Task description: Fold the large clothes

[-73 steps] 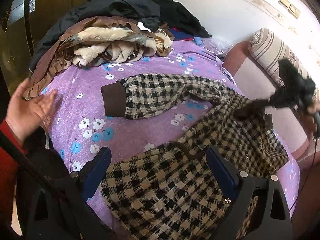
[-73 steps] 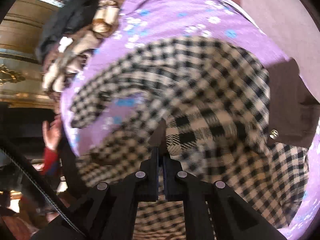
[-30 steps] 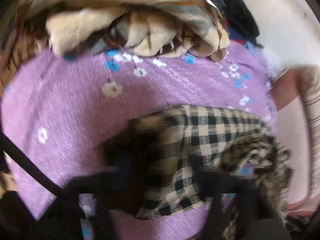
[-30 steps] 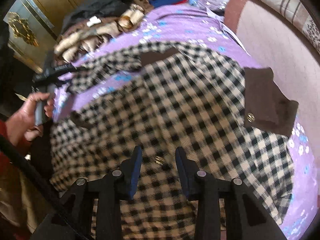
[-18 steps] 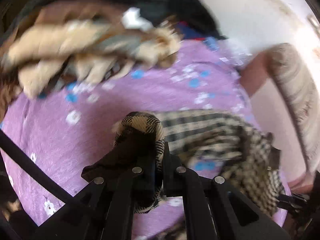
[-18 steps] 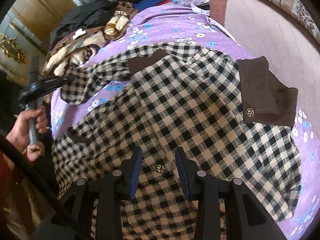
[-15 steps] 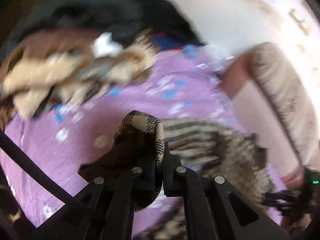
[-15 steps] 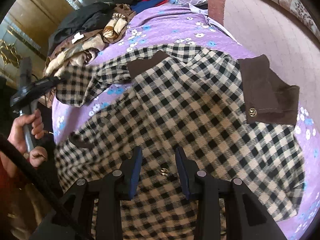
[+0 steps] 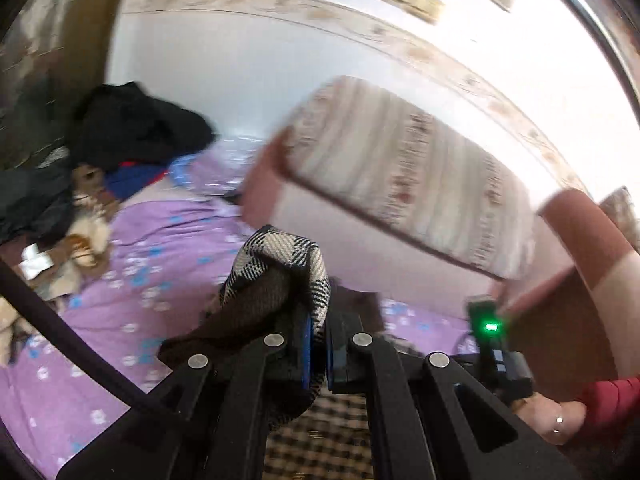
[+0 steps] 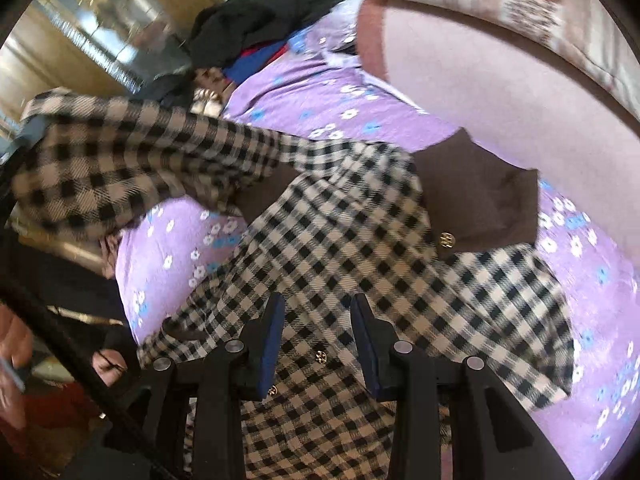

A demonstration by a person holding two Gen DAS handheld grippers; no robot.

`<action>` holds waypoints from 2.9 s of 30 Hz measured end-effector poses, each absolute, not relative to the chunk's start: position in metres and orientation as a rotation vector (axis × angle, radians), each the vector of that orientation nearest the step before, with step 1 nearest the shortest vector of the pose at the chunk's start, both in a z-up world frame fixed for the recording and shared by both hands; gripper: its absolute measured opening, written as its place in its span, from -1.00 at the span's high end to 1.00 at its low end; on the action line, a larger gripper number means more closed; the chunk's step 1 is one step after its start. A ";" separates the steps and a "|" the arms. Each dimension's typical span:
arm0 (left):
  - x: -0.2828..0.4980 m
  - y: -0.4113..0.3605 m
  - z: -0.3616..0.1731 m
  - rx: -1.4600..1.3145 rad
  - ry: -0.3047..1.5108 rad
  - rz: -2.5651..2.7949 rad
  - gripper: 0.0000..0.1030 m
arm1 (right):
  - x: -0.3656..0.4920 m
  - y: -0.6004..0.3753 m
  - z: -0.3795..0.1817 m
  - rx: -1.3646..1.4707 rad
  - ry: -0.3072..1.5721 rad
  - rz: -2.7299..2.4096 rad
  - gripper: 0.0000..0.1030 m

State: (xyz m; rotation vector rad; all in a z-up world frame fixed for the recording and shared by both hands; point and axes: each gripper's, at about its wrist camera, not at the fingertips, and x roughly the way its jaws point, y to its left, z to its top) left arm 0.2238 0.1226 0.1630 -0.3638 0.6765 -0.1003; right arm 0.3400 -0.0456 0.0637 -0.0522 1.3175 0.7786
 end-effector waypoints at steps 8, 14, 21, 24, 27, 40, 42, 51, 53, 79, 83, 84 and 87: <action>0.238 0.011 0.140 -0.264 0.768 -0.235 0.91 | 0.348 -0.108 0.074 -0.024 1.299 0.688 0.27; 0.241 -0.061 0.063 -0.245 0.882 -0.293 0.91 | 0.346 -0.156 0.065 -0.018 1.299 0.618 0.27; 0.248 -0.103 -0.019 -0.232 0.977 -0.281 0.91 | 0.345 -0.198 0.052 0.000 1.305 0.539 0.27; 0.253 -0.116 -0.053 -0.256 1.020 -0.262 0.91 | 0.345 -0.209 0.049 -0.002 1.299 0.511 0.27; 0.261 -0.126 -0.076 -0.235 1.067 -0.244 0.19 | 0.345 -0.214 0.047 -0.013 1.295 0.503 0.27; 0.220 -0.089 -0.016 -0.140 0.962 -0.282 -0.50 | 0.330 -0.216 0.067 0.014 1.250 0.546 0.27; 0.216 -0.069 -0.023 -0.097 0.989 -0.213 -0.50 | 0.320 -0.207 0.063 0.019 1.270 0.583 0.27; 0.195 0.025 -0.060 -0.126 1.103 0.021 -0.50 | 0.288 -0.159 0.002 -0.063 1.368 0.654 0.27; 0.183 0.040 -0.061 -0.139 1.111 0.054 -0.50 | 0.292 -0.157 -0.018 -0.079 1.414 0.622 0.27; 0.054 0.192 -0.020 -0.228 1.127 0.251 -0.50 | 0.219 -0.152 0.016 0.090 1.499 0.785 0.27; 0.045 0.224 -0.027 -0.249 1.153 0.280 -0.50 | 0.175 -0.154 -0.002 0.144 1.581 0.810 0.27; 0.043 0.231 -0.028 -0.256 1.158 0.282 -0.50 | 0.164 -0.156 -0.006 0.161 1.600 0.816 0.27; 0.043 0.248 -0.032 -0.242 1.189 0.257 -0.50 | 0.131 -0.163 -0.019 0.190 1.654 0.821 0.27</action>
